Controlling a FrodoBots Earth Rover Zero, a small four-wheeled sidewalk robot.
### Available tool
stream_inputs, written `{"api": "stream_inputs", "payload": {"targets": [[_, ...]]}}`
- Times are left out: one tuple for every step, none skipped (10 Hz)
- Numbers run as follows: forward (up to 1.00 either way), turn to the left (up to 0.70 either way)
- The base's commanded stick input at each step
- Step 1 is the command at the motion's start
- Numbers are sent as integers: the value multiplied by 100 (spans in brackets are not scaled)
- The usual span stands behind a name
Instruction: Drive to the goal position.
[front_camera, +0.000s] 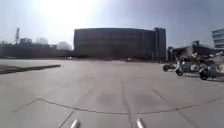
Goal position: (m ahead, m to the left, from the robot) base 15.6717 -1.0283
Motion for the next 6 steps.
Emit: {"api": "stream_inputs", "payload": {"targets": [[100, 0], [100, 0], [100, 0], [100, 0], [100, 0], [100, 0]]}}
